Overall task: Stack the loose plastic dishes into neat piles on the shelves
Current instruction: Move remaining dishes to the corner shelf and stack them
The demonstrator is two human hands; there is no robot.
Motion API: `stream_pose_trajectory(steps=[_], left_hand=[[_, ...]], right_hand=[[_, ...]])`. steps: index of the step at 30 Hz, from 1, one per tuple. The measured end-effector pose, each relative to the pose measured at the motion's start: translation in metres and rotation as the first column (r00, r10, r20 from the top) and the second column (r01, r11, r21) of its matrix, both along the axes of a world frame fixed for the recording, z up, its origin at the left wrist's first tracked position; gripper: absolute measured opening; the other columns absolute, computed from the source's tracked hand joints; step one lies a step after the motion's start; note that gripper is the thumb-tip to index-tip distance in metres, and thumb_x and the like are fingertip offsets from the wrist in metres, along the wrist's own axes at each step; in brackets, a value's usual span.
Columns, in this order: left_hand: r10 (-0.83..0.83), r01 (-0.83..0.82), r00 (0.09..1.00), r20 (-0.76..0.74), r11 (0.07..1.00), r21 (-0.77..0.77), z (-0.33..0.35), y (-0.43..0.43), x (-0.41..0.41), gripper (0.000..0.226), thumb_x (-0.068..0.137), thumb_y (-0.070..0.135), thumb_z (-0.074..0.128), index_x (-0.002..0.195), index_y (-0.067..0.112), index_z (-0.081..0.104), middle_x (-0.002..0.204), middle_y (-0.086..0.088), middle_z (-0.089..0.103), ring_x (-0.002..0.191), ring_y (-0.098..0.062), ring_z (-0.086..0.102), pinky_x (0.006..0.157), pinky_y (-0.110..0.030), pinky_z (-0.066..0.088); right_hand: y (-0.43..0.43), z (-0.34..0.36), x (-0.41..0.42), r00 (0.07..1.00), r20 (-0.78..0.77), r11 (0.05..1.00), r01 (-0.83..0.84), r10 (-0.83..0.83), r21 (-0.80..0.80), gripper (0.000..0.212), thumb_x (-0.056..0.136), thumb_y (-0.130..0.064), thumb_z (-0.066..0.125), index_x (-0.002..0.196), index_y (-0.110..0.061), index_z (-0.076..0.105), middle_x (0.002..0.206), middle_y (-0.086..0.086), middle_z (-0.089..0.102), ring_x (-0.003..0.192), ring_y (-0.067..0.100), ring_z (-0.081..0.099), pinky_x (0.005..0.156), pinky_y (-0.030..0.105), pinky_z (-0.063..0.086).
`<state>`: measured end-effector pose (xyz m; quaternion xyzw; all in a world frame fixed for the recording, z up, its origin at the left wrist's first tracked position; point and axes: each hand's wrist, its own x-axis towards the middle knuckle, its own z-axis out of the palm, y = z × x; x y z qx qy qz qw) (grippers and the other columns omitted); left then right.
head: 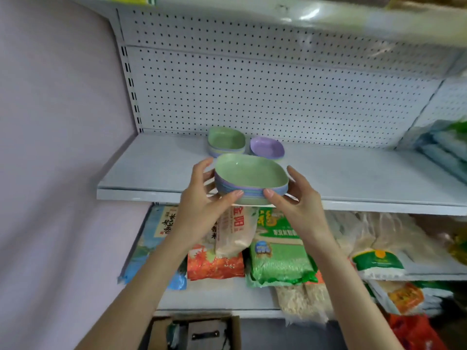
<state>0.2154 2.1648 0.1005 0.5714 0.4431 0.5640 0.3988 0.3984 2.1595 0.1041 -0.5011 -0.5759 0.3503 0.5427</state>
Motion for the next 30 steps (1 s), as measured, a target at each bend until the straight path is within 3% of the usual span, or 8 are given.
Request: stream_pose_trajectory(steps=[2,5,9,15,18,22,24,30], left_hand=[[-0.017,0.016,0.998,-0.058,1.000,-0.014,-0.003,0.038,0.015,0.063,0.074,0.016,0.076,0.122,0.041,0.043,0.119,0.017,0.054,0.103,0.010,0.056,0.080,-0.013,0.051],[-0.007,-0.002,0.990,-0.140,0.998,-0.058,-0.006,0.101,0.042,0.061,0.075,0.017,0.076,0.129,0.025,0.048,0.126,0.005,0.054,0.113,-0.005,0.053,0.087,-0.013,0.049],[-0.056,0.036,0.986,-0.154,0.991,-0.128,-0.003,0.192,0.079,0.061,0.076,0.008,0.074,0.131,0.015,0.047,0.121,-0.003,0.055,0.111,-0.012,0.055,0.085,-0.012,0.049],[-0.044,-0.003,0.897,-0.439,0.994,-0.105,-0.017,0.300,0.107,0.046,0.074,0.014,0.077,0.115,0.011,0.057,0.110,-0.012,0.061,0.101,-0.027,0.060,0.086,-0.029,0.047],[-0.109,0.059,0.853,-0.510,0.992,-0.114,-0.028,0.329,0.114,0.026,0.075,0.010,0.076,0.096,0.004,0.063,0.092,-0.007,0.062,0.083,-0.020,0.056,0.069,-0.015,0.043],[-0.174,0.103,0.816,-0.551,0.982,-0.158,-0.048,0.353,0.115,0.018,0.074,0.012,0.078,0.074,0.015,0.060,0.070,0.005,0.057,0.064,-0.007,0.048,0.059,-0.014,0.037],[-0.158,0.082,0.780,-0.606,0.985,-0.152,-0.057,0.361,0.113,0.019,0.073,0.018,0.079,0.072,0.019,0.060,0.070,0.009,0.055,0.063,-0.005,0.047,0.059,-0.015,0.035],[-0.168,0.065,0.572,-0.803,0.985,-0.160,-0.068,0.374,0.116,0.026,0.078,0.031,0.073,0.093,0.013,0.062,0.106,0.002,0.050,0.094,-0.015,0.049,0.078,-0.026,0.040]], right_hand=[[0.038,-0.006,0.014,1.000,0.000,1.000,-0.012,0.012,-0.012,0.050,0.076,-0.015,0.075,0.109,-0.039,0.045,0.106,-0.008,0.063,0.084,-0.014,0.062,0.071,0.009,0.050],[0.101,-0.016,0.042,1.000,0.002,1.000,-0.007,0.007,-0.026,0.048,0.078,-0.012,0.074,0.110,-0.037,0.050,0.111,-0.002,0.064,0.085,-0.012,0.062,0.070,0.006,0.047],[0.190,-0.019,0.081,0.996,0.090,0.998,0.006,0.000,-0.069,0.049,0.080,-0.017,0.073,0.125,-0.013,0.055,0.112,-0.003,0.062,0.087,-0.009,0.059,0.069,0.001,0.044],[0.294,-0.040,0.119,0.959,0.275,0.989,-0.033,0.073,-0.145,0.010,0.081,-0.027,0.071,0.089,-0.022,0.070,0.077,-0.010,0.063,0.071,0.009,0.053,0.064,0.010,0.040],[0.320,-0.057,0.130,0.929,0.353,0.984,-0.053,0.112,-0.173,0.006,0.081,-0.032,0.071,0.081,-0.026,0.069,0.068,-0.016,0.060,0.061,0.006,0.046,0.059,0.013,0.034],[0.342,-0.075,0.139,0.911,0.387,0.980,-0.078,0.145,-0.183,0.006,0.081,-0.029,0.072,0.076,-0.032,0.069,0.078,-0.016,0.065,0.078,0.010,0.058,0.072,0.017,0.042],[0.353,-0.083,0.143,0.898,0.408,0.977,-0.093,0.165,-0.190,0.004,0.081,-0.030,0.071,0.084,-0.027,0.072,0.089,-0.010,0.065,0.083,0.001,0.057,0.073,0.007,0.040],[0.377,-0.097,0.153,0.832,0.513,0.971,-0.119,0.212,-0.209,0.024,0.079,-0.026,0.073,0.101,-0.016,0.072,0.114,-0.006,0.060,0.103,0.012,0.054,0.073,-0.005,0.031]])
